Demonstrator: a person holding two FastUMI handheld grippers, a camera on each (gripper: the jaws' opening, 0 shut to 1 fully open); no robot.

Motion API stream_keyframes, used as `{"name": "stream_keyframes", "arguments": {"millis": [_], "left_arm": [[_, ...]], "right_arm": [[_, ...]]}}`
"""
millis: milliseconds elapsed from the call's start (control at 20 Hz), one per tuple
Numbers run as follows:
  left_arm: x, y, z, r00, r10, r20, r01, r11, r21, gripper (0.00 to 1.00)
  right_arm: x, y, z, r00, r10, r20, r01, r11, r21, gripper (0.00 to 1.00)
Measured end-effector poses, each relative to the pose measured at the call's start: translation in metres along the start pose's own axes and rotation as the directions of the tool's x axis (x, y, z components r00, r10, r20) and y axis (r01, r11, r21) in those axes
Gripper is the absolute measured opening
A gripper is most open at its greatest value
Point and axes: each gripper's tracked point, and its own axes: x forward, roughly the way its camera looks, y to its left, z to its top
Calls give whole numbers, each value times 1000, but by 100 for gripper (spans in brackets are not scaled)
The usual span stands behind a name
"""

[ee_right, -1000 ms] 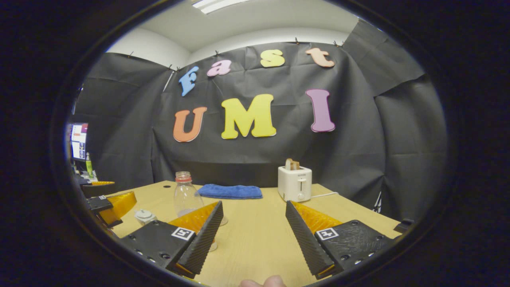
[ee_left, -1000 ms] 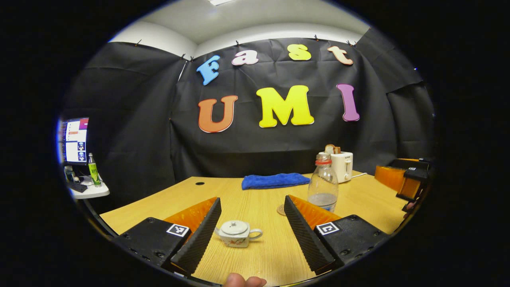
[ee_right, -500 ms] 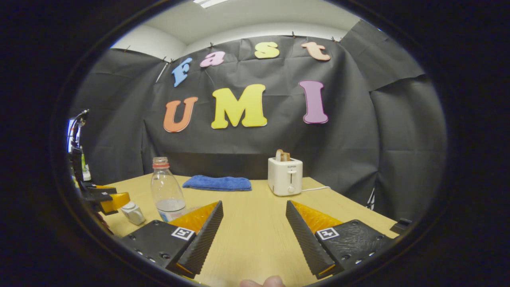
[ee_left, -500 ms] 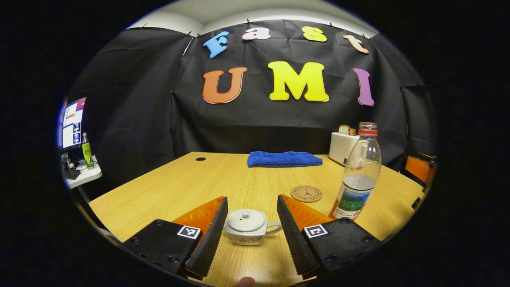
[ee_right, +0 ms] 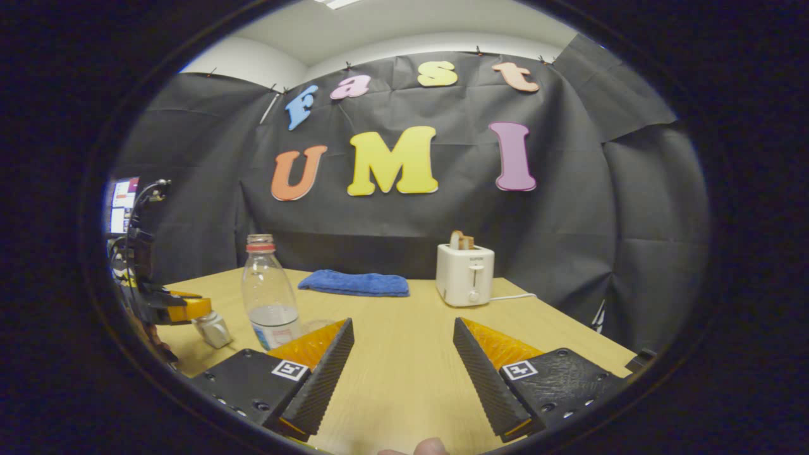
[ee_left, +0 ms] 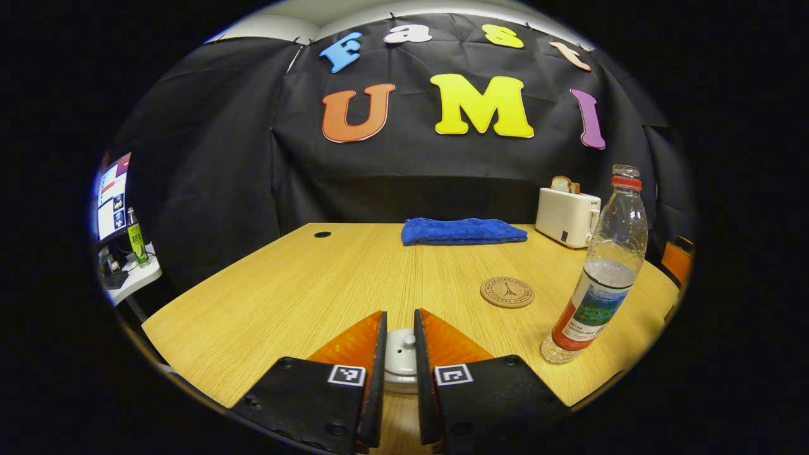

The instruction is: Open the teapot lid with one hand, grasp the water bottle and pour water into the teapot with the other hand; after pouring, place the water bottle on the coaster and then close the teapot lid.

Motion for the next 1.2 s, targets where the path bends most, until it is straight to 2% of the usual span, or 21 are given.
{"name": "stream_keyframes", "arguments": {"millis": [50,100,200,450,600,800,1050,1200], "left_arm": [[-1,-2,0,1000,-2,1,2,1000,7,22],[1,-3,1,1000,-2,0,2,1000,9,12],[1,-3,2,1000,-8,3,8,1000,8,4],[-16,-5,26,997,-33,63,34,999,-10,2],[-37,-8,46,990,-48,134,48,999,-3,3],[-58,-1,55,984,-56,170,60,998,-17,2],[-73,13,58,981,-40,192,54,996,-66,3],[-76,24,62,977,-7,215,26,996,-85,2]], "right_arm": [[-2,6,0,1000,25,2,-25,1000,-9,95],[-4,11,1,999,45,5,-45,999,-21,96],[-8,22,3,996,83,16,-82,996,-37,95],[-13,55,-9,983,184,-6,-184,982,-37,95],[-10,77,-19,974,225,-29,-226,973,-40,95],[9,108,-38,959,269,-84,-273,961,-39,95],[37,122,-47,962,248,-115,-254,966,-42,95],[49,123,-49,961,241,-135,-245,969,-15,94]]}}
